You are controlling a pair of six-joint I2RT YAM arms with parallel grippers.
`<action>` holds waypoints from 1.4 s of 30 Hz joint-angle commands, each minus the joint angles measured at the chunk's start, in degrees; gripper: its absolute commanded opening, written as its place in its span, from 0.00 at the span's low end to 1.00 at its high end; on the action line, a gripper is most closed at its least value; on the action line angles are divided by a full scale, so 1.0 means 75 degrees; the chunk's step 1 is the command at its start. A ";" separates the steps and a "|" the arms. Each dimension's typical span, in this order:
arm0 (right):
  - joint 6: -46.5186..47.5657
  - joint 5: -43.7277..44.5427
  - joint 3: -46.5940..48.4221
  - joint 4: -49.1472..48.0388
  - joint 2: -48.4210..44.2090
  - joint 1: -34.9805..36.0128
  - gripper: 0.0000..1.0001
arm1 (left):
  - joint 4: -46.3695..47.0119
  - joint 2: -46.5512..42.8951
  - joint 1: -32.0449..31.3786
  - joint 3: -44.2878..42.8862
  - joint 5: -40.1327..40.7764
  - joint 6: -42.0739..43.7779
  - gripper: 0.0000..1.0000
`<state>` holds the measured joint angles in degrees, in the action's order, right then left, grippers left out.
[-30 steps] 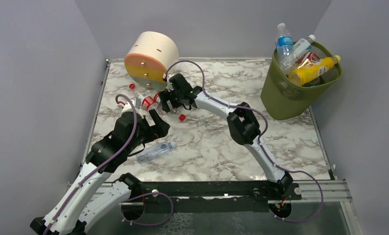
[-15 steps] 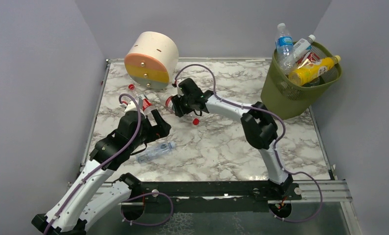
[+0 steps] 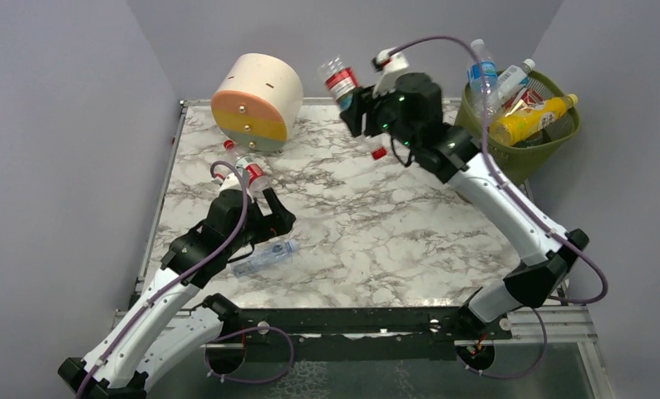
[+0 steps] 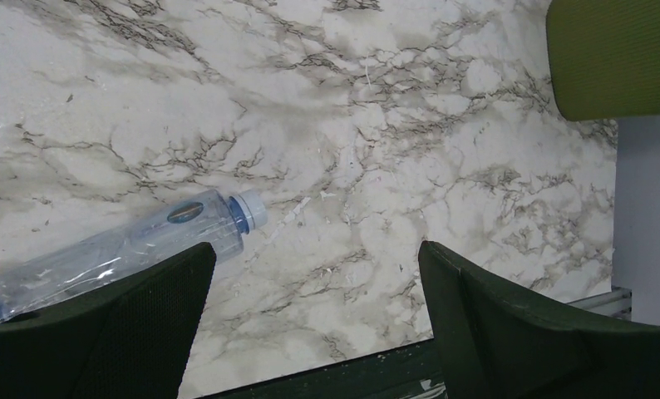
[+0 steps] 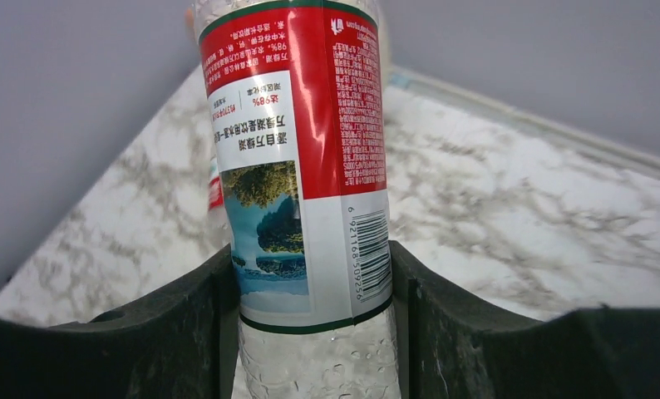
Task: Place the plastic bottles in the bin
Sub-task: Place the plastic bottle in the trash bin.
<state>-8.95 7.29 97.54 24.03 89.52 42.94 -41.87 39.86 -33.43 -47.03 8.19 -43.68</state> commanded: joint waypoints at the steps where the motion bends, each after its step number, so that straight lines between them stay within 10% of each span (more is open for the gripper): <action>1: -0.0118 0.0534 0.0754 0.0793 -0.0453 -0.1388 0.51 | 0.0574 0.0032 0.0036 0.0207 -0.0336 0.0053 0.99; 16: -0.1350 0.0269 0.3425 0.1723 0.0574 -0.5504 0.49 | 0.1074 0.0526 0.0039 0.0233 -0.0439 0.0313 0.99; 42: -0.2925 0.0986 0.1393 0.1050 0.0286 -0.6581 0.52 | 0.1126 0.0827 0.0039 0.0135 -0.0524 0.0674 0.99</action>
<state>-28.60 11.68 109.91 33.98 95.74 -6.09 -34.72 46.04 -33.43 -45.45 5.45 -39.70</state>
